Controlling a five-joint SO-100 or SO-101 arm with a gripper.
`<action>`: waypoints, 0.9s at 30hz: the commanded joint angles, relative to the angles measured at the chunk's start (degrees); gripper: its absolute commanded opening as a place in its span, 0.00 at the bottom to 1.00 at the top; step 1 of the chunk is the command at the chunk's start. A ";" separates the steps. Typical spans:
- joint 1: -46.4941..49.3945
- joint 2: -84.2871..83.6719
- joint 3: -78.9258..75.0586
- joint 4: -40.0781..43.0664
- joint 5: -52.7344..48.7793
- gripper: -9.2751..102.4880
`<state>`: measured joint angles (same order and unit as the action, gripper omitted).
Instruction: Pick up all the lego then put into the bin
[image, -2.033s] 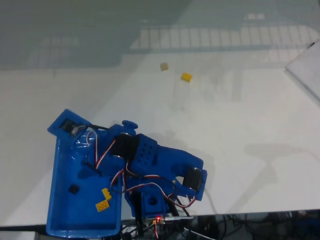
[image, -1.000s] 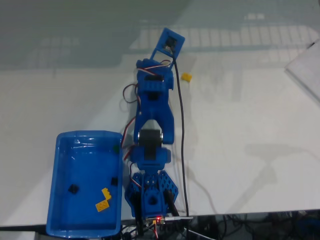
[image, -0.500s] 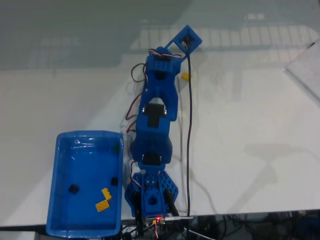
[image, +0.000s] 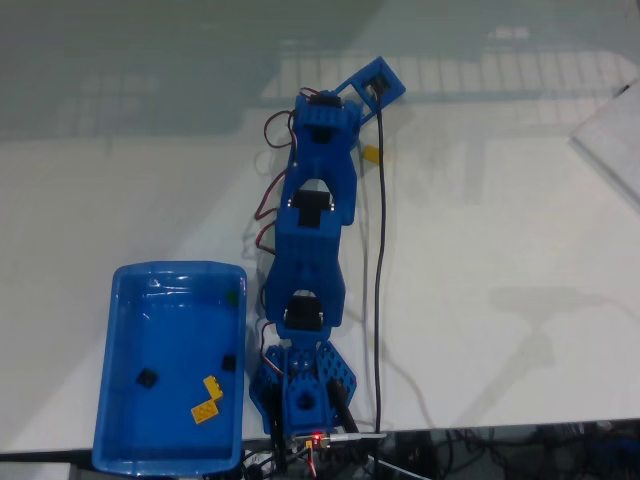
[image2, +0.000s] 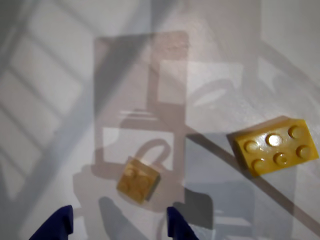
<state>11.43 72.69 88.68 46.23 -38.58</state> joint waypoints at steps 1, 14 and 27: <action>0.44 -1.05 -7.12 1.85 1.23 0.30; 0.00 -6.24 -12.57 6.50 2.72 0.28; -0.26 -8.70 -15.29 8.35 3.69 0.24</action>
<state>11.87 63.63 77.26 54.23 -35.33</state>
